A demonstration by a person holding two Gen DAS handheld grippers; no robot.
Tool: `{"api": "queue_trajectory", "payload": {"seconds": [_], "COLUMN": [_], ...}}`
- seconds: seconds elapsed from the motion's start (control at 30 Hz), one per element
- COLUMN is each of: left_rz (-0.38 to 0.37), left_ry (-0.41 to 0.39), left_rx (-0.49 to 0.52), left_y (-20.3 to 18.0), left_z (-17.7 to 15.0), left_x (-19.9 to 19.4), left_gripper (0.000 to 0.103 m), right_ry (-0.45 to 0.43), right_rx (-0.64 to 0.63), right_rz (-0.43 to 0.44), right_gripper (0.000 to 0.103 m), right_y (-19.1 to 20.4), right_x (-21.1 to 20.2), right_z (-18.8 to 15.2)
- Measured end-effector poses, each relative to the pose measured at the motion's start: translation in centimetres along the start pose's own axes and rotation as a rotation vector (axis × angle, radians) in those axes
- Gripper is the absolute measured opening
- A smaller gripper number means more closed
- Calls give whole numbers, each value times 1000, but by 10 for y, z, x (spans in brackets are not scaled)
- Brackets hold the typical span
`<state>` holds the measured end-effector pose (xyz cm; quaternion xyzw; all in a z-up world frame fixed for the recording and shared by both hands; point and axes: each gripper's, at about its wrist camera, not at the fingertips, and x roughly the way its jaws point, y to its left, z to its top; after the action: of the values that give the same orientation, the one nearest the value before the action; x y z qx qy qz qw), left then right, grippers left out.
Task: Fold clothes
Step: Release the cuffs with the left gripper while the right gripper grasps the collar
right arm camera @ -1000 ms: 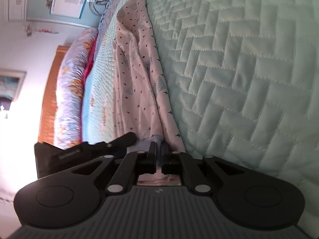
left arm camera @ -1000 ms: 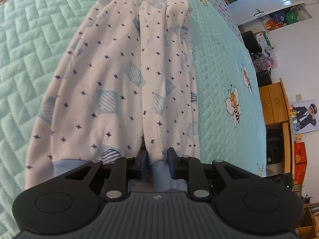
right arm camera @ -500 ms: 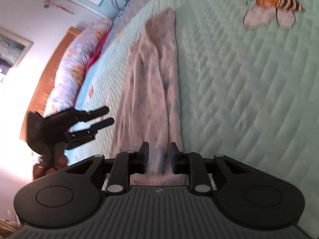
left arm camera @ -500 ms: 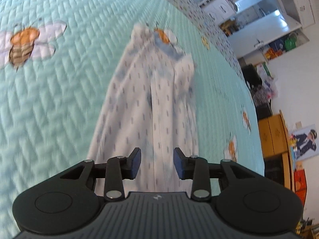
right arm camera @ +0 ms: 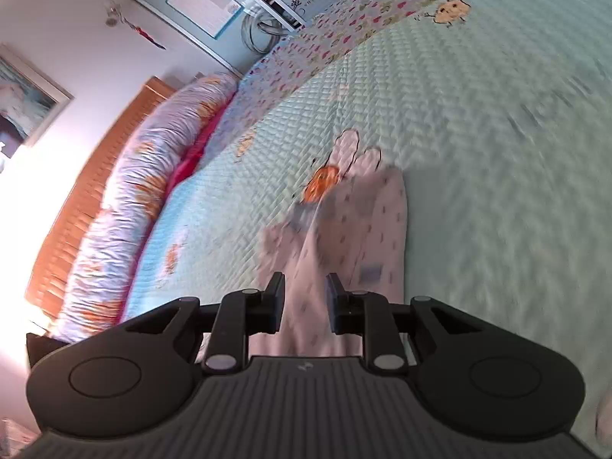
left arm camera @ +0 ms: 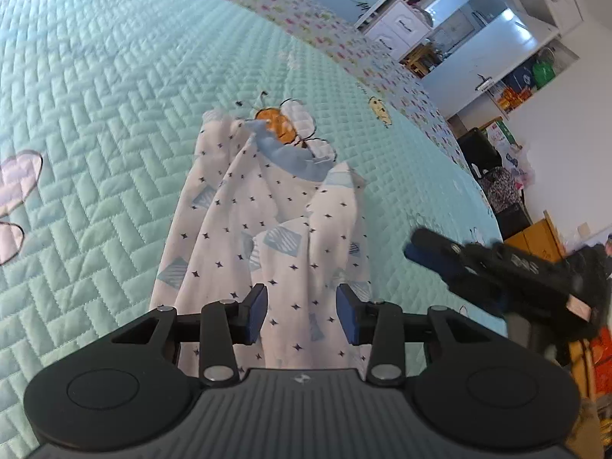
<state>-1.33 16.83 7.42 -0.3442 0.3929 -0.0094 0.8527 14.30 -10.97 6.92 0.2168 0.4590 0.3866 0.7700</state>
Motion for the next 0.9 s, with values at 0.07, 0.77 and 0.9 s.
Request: {"api": "queue_trajectory", "payload": {"seconds": [0.07, 0.77, 0.9], "left_rz": [-2, -64, -71], "left_ry": [4, 20, 20], "left_rx": [-37, -147, -160], "left_y": [11, 38, 41], "left_z": [1, 4, 4], "left_x": [3, 8, 9], "left_gripper": [43, 53, 53], "right_ry": [12, 102, 105], "right_rx": [-23, -165, -93], "right_rz": [-18, -61, -12], "right_gripper": [25, 21, 21], "right_y": [0, 5, -11], "right_x": [15, 133, 126], "right_z": [7, 20, 24]}}
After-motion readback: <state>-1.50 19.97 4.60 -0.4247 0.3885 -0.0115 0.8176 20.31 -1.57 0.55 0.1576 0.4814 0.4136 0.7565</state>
